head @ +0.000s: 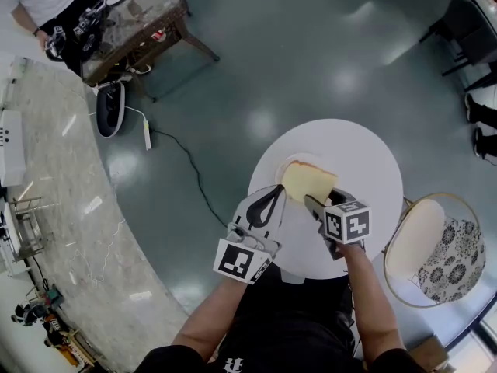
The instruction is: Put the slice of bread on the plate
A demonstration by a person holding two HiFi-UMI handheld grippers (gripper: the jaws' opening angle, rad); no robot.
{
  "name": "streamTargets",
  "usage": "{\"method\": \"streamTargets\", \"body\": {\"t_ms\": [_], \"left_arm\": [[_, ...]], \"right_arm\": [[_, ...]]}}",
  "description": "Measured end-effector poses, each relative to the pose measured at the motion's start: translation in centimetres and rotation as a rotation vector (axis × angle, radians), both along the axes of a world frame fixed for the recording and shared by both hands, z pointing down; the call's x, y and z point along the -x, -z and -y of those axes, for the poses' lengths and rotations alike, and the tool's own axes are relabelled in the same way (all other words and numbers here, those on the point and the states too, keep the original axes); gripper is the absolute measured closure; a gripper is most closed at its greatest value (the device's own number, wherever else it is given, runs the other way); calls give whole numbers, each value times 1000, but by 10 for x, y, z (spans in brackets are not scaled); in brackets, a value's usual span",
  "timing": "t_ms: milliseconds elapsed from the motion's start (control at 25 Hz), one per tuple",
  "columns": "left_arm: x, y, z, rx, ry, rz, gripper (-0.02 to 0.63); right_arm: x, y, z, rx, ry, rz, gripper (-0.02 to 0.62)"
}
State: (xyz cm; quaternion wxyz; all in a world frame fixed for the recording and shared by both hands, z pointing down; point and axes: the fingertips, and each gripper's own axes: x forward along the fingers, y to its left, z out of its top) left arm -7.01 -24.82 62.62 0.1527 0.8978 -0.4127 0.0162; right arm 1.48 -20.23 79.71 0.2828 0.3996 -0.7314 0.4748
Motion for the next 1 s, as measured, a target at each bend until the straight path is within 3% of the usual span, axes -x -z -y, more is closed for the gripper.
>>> {"method": "streamTargets", "body": {"t_ms": [160, 360, 680, 1000], "left_arm": [[4, 5, 0, 1, 6, -6, 599], [2, 6, -5, 13, 3, -5, 598], [-2, 13, -7, 11, -15, 2, 599], [-21, 22, -15, 14, -34, 17, 599]], "right_arm": [[1, 0, 3, -15, 56, -83, 330], [-3, 7, 3, -9, -17, -16, 288], [-13, 12, 3, -20, -54, -60, 287], [-27, 38, 6, -85, -116, -2, 287]]}}
